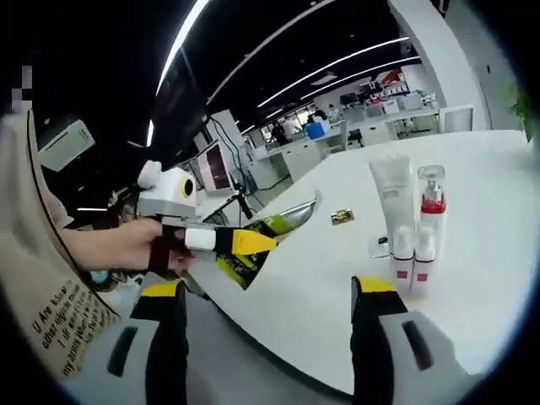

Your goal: Arrange the skincare products in the storage area until every visible bottle or jar stands upright without overlapping.

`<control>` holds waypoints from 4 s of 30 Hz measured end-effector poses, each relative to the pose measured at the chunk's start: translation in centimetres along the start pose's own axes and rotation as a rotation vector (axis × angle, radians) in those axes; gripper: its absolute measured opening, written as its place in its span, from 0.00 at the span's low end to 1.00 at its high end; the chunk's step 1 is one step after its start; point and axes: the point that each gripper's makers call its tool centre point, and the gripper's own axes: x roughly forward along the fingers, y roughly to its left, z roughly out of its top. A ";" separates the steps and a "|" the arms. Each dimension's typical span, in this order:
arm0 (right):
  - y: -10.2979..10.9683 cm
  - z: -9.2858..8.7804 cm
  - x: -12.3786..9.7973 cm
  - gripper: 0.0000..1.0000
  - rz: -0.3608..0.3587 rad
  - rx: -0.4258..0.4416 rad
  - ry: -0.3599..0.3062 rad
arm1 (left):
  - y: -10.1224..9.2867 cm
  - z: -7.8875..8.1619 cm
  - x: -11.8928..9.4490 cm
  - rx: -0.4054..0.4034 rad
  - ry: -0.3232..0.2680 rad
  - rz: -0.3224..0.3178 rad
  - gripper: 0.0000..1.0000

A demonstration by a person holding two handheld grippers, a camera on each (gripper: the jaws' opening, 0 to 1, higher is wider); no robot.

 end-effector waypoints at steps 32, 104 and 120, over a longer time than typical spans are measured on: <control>1.5 5.6 1.7 0.15 0.101 0.361 -0.258 | -6.1 0.0 -2.8 0.206 -0.033 -0.189 0.12; 5.4 9.5 -2.0 0.11 0.378 0.537 -0.386 | -9.5 5.9 -10.8 -0.487 -0.300 -0.714 0.00; 7.0 9.1 -2.8 0.01 0.496 0.611 -0.406 | -7.0 8.0 -10.4 -0.599 -0.418 -0.686 0.00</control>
